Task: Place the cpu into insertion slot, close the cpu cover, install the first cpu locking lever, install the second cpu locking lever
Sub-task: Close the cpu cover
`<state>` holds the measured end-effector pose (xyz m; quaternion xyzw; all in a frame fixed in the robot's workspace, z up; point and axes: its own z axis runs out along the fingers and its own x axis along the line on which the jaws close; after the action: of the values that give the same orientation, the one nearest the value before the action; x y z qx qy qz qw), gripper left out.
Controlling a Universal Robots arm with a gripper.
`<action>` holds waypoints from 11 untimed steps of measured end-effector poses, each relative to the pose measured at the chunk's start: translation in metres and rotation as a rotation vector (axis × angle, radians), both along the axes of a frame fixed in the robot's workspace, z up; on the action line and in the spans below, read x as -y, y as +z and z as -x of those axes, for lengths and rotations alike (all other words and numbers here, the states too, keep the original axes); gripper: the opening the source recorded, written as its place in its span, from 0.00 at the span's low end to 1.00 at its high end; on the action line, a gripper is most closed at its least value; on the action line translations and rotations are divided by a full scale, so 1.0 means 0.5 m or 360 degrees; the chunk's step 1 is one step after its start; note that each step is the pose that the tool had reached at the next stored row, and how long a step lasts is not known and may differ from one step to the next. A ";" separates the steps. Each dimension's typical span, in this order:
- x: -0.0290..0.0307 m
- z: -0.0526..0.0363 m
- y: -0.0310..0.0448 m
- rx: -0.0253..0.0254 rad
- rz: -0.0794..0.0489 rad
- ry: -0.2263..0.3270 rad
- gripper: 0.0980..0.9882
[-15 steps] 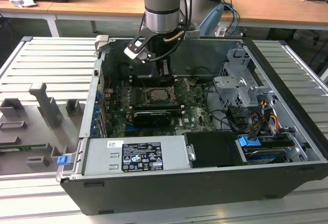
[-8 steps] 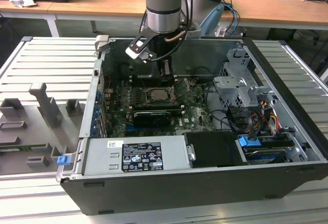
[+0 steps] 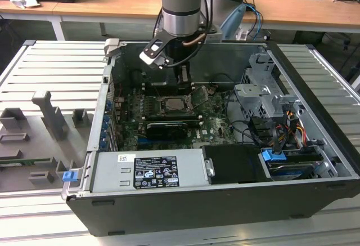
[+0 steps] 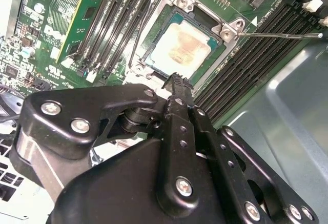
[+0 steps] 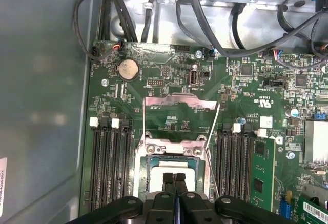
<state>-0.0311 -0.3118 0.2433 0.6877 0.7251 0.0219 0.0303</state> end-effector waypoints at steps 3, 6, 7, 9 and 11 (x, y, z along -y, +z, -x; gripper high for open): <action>0.000 -0.005 0.000 0.00000 0.0000 0.0000 0.01; -0.001 -0.008 0.004 -0.00002 0.0002 0.0000 0.01; -0.002 -0.009 0.007 0.00000 0.0003 0.0000 0.01; -0.002 -0.012 0.011 0.00000 0.0004 0.0000 0.01; -0.002 -0.015 0.012 0.00002 0.0004 0.0000 0.01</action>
<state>-0.0238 -0.3107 0.2491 0.6877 0.7251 0.0211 0.0312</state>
